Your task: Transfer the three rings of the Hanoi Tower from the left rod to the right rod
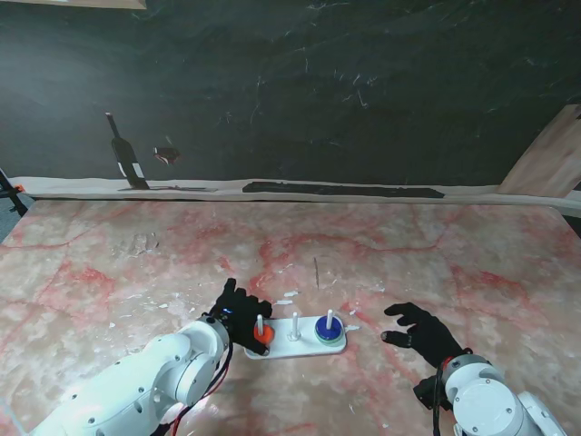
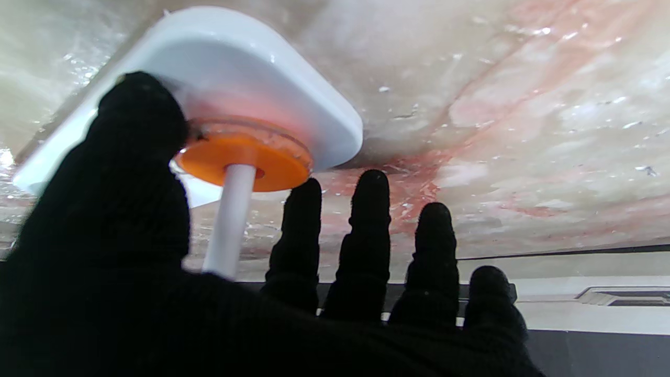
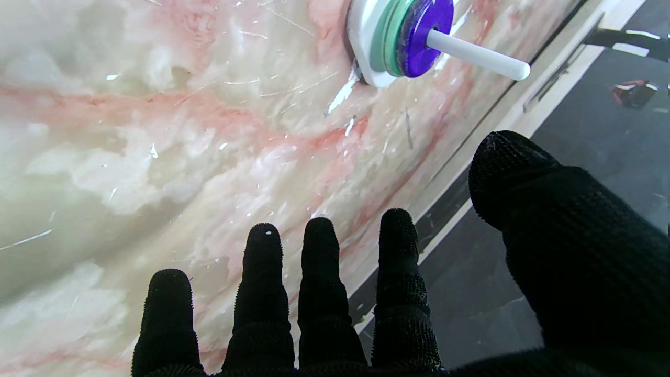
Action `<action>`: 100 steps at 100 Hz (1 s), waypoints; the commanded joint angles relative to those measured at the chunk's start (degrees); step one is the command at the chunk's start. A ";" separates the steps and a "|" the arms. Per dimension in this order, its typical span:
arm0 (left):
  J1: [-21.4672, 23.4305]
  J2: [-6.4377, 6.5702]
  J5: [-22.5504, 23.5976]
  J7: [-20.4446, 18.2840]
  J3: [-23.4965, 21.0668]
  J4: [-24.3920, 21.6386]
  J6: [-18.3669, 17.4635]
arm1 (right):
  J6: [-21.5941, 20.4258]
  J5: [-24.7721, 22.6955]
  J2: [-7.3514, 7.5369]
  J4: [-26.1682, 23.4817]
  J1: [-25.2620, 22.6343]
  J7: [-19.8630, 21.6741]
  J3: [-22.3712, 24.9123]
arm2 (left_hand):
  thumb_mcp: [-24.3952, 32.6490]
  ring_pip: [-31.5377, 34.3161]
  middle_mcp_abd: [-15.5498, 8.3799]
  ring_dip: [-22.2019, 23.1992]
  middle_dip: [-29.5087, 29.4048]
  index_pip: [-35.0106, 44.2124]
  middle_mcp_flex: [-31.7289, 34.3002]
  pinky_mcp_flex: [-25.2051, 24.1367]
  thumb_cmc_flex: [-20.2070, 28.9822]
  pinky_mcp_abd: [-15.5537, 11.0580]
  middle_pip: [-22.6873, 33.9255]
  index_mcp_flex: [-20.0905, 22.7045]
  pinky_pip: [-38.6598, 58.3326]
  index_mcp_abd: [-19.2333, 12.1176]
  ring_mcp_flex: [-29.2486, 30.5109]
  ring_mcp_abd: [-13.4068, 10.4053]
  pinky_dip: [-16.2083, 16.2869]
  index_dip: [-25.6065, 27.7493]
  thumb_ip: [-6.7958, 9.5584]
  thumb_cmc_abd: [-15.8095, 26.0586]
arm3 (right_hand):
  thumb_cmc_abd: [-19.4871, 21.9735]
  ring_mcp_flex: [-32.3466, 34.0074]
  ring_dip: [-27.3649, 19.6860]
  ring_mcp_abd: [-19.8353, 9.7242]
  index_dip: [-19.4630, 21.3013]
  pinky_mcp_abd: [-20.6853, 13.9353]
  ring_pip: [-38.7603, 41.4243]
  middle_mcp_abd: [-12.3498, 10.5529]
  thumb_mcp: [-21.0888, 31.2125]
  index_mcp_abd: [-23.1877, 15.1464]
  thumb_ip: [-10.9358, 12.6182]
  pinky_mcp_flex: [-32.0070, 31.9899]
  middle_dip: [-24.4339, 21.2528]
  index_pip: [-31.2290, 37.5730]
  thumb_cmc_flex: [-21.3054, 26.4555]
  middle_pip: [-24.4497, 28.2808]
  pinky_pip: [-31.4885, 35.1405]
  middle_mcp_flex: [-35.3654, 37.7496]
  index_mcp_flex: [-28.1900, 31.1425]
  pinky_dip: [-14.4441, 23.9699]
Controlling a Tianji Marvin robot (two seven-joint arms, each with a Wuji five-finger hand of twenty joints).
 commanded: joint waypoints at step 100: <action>0.78 0.28 1.04 1.32 1.22 2.12 -1.32 | -0.48 0.38 -0.32 0.09 -0.29 -0.50 -0.15 | 17.64 4.10 -6.91 2.17 5.00 7.91 11.72 -0.12 5.50 -0.42 5.52 9.43 2.12 -3.88 7.24 -2.47 3.86 5.05 6.70 0.96 | -0.26 2.13 0.69 0.52 -0.54 0.15 0.58 0.28 -0.38 0.30 1.87 0.17 0.53 0.61 0.13 0.64 2.15 0.24 -2.30 -0.75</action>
